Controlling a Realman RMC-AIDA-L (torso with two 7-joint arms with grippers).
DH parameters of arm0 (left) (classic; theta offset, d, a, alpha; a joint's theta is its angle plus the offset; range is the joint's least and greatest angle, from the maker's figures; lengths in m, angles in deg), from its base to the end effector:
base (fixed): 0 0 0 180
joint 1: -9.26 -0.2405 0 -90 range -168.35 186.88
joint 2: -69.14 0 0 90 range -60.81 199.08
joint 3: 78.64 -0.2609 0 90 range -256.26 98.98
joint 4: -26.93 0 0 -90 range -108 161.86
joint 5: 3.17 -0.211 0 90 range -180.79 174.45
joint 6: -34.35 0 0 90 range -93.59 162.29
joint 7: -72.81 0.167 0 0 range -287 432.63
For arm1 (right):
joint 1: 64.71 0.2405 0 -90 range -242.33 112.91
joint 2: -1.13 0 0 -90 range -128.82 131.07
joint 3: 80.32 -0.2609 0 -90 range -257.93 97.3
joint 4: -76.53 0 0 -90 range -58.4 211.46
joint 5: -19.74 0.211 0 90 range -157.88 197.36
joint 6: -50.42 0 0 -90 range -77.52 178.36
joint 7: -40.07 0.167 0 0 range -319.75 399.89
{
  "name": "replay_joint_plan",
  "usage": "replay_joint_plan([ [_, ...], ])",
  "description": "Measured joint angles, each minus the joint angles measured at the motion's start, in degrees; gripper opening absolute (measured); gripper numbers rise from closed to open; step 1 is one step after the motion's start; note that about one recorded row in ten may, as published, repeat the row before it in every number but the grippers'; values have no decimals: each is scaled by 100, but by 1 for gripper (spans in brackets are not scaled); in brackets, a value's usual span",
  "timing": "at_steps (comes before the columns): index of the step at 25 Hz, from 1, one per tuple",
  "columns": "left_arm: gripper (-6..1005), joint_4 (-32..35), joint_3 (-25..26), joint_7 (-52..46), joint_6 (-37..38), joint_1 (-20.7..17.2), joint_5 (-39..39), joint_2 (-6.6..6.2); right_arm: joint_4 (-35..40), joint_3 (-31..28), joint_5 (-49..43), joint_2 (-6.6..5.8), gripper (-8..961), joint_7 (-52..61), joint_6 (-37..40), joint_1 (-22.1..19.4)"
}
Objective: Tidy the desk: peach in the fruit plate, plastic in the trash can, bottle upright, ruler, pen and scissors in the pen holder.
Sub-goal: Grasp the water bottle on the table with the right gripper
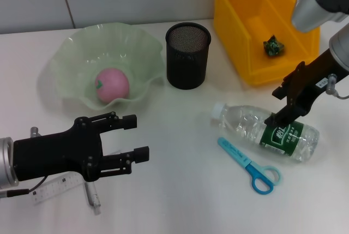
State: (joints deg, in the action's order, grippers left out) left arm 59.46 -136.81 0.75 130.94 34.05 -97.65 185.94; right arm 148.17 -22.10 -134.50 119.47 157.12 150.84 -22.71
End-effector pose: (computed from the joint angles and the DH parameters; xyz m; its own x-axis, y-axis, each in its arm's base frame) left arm -0.2411 0.2937 -0.0352 0.7353 0.2797 0.6174 0.3333 -0.9423 0.0299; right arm 0.2053 0.3784 0.0275 0.8490 -0.4277 0.3103 -0.3376 -0.8908 -0.3040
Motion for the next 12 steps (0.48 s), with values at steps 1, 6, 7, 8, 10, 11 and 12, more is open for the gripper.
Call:
replay_joint_plan([
  [1, 773, 0, 0, 0, 0, 0, 0, 0, -6, 19, -38, 11, 760, 5, -11, 0],
  [6, 773, 0, -1, 0, 0, 0, 0, 0, -100, 70, -121, 50, 760, 13, -72, -20],
  [7, 773, 0, -1, 0, 0, 0, 0, 0, -131, 70, -123, 51, 760, 13, -84, -22],
  [8, 773, -1, -1, 0, 0, 0, 0, 0, -165, 70, -126, 50, 760, 14, -108, -25],
  [10, 772, 0, -1, 0, -1, 0, 0, 0, -250, 86, -136, 51, 761, 15, -162, -29],
  [11, 772, -1, -1, 0, -1, 0, 0, 0, -296, 100, -162, 50, 761, 15, -201, -30],
  [12, 772, -1, -1, 0, -1, 0, 0, 0, -350, 117, -196, 50, 761, 16, -240, -34],
])
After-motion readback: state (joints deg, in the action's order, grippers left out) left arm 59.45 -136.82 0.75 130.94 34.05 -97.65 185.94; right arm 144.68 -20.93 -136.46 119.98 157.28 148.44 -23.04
